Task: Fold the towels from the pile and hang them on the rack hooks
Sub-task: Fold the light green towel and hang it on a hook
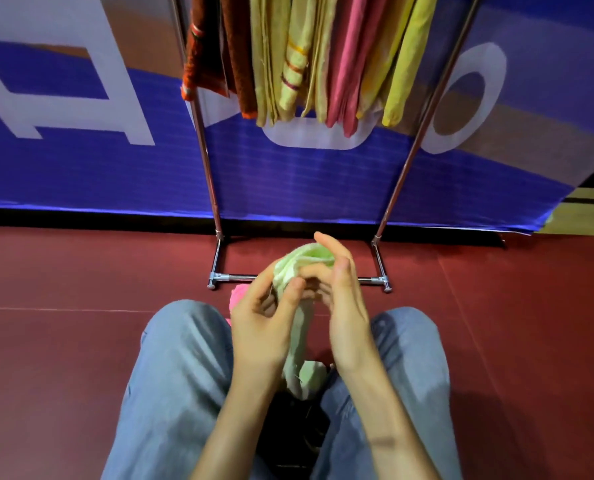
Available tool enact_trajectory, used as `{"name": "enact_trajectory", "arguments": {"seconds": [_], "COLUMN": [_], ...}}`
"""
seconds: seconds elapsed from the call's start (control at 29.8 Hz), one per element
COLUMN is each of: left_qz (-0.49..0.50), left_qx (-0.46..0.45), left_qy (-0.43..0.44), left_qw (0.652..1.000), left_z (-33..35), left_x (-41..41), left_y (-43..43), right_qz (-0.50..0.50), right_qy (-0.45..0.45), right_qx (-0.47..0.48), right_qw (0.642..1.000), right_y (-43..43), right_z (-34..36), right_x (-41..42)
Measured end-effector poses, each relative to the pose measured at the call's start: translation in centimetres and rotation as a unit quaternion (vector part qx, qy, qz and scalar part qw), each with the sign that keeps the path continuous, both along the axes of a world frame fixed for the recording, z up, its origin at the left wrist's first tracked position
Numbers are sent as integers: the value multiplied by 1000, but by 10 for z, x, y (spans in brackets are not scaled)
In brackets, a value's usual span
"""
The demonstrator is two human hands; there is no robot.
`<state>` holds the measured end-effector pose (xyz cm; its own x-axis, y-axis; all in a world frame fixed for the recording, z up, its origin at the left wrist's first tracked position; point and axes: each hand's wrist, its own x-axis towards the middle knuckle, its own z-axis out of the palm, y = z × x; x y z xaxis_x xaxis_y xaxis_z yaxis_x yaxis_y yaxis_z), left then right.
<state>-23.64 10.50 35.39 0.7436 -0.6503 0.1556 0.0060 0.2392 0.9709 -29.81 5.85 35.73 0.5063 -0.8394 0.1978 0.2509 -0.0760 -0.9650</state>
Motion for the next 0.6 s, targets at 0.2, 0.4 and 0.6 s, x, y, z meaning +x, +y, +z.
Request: {"name": "enact_trajectory", "arguments": {"seconds": [0.2,0.4,0.6], "left_qz": [-22,-50,-51], "left_qx": [2,-7,1], "left_qy": [-40,-52,-23], "left_qw": [999,997,998], "left_z": [-3,7,12], "left_x": [15,23,24], "left_y": [13,19,24], "right_qz": [0,61,-19], "right_qy": [51,128,79], "right_qx": [-43,-24,29], "right_qw": [998,990,996], "right_y": [-4,-24,-17], "right_z": [-6,-2,-2], "right_x": [-15,-22,-14]}}
